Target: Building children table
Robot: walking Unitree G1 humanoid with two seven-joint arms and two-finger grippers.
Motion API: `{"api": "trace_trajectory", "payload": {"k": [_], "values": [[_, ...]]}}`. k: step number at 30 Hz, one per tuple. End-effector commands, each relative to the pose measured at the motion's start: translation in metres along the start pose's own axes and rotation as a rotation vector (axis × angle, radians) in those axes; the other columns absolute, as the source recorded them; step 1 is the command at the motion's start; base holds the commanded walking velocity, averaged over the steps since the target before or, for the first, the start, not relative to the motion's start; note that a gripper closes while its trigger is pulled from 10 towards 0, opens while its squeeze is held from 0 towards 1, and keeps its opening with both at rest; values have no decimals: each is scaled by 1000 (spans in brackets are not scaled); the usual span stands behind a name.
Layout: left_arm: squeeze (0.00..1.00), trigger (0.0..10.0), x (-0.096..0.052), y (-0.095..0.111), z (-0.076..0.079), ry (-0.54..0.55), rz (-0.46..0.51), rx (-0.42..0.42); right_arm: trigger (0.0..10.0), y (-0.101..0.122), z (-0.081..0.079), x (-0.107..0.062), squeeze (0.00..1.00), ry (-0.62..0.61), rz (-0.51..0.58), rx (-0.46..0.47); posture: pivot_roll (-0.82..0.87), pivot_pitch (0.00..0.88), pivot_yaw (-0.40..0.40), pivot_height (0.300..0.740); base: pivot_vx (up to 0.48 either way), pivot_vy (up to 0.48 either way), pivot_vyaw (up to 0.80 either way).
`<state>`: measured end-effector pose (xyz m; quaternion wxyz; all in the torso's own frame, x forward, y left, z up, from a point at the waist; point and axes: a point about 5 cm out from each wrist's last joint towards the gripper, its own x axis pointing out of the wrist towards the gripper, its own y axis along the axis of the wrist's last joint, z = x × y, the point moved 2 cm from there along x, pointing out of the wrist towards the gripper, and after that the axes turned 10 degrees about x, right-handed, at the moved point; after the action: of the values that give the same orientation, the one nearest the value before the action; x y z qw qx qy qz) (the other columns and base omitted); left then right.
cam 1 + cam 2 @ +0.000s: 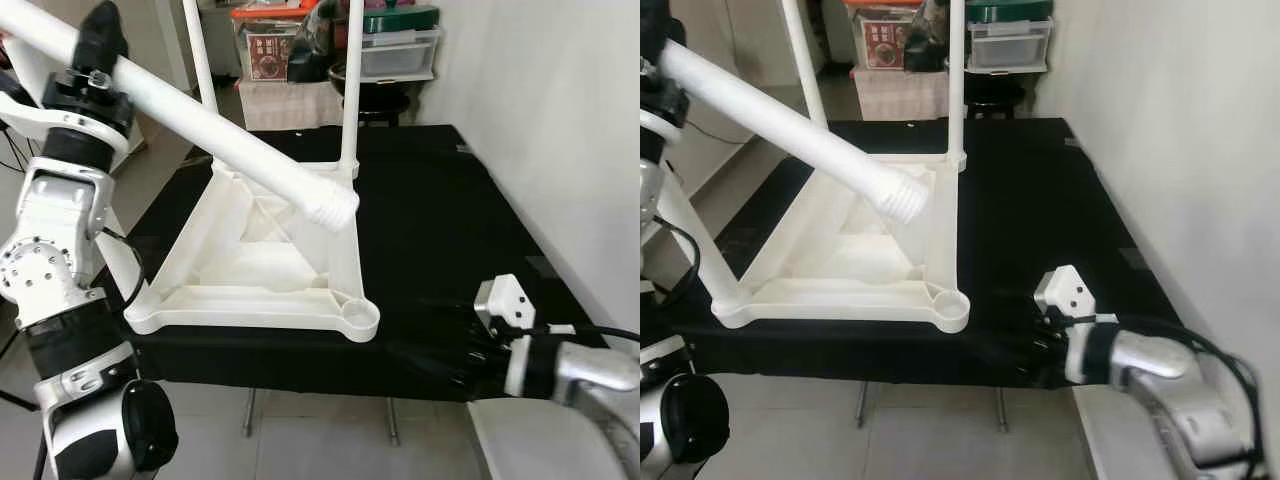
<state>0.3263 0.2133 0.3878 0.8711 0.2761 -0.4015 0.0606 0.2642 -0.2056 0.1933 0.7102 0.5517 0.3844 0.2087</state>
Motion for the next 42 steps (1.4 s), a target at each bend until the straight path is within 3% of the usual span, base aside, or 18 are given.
{"api": "trace_trajectory", "payload": {"k": [1,2,3,4,5,6,7,13,16,17,18,19,20,23,28,34,37,42], "values": [[0,0,-2,-19,5,-56,-119,129,10000,-3,-7,-5,1000,67,-68,-41,-79,55,29,740,0,0,0],[0,0,-2,-19,5,-56,-119,129,10000,-3,-7,-5,1000,67,-68,-41,-79,55,29,740,0,0,0],[0,0,-5,-34,9,-103,-205,228,10000,5,-10,-11,1000,107,-61,-52,-76,55,29,740,0,0,0],[0,0,-5,-34,9,-103,-205,228,10000,5,-10,-11,1000,107,-61,-52,-76,55,29,740,0,0,0],[0,0,-11,-52,12,-148,-293,322,10000,13,-13,-17,1000,152,-68,-70,-76,55,28,740,0,0,0],[0,0,-11,-52,12,-148,-293,322,10000,13,-13,-17,1000,152,-68,-70,-76,55,28,740,0,0,0],[0,0,-21,-76,13,-207,-404,429,10000,22,-15,-26,1000,194,-90,-101,-73,56,25,740,0,0,0],[0,0,-36,-101,14,-287,-526,582,10000,34,-17,-32,1000,250,-56,-123,-69,59,24,740,0,0,0],[0,0,-41,-111,16,-308,-550,587,10000,45,-25,-19,1000,281,19,-129,-73,64,26,740,0,0,0],[0,0,-43,-115,18,-322,-557,578,10000,49,-29,-11,867,292,52,-128,-73,64,26,740,0,0,0],[0,0,-45,-121,21,-339,-565,564,10000,51,-33,2,0,294,87,-116,-71,64,25,740,0,0,0],[0,0,-45,-121,21,-339,-565,564,10000,51,-33,2,0,294,87,-116,-71,64,25,740,0,0,0],[0,0,-48,-127,26,-359,-572,543,10000,50,-37,19,0,279,93,-100,-70,65,24,740,0,0,0],[0,0,-50,-131,29,-377,-574,535,10000,49,-39,29,0,271,90,-90,-70,65,24,740,0,0,0],[0,0,-55,-145,41,-428,-579,509,10000,41,-42,65,0,216,73,-10,-64,71,18,740,0,0,0],[0,0,-58,-149,44,-436,-573,503,10000,40,-43,80,0,173,80,89,-64,73,16,740,0,0,0],[0,0,-62,-156,49,-445,-574,493,10000,42,-54,104,0,140,102,228,-60,70,13,740,0,0,0],[0,0,-62,-157,49,-449,-571,494,10000,49,-63,116,0,145,133,268,-61,68,15,740,0,0,0]]}}
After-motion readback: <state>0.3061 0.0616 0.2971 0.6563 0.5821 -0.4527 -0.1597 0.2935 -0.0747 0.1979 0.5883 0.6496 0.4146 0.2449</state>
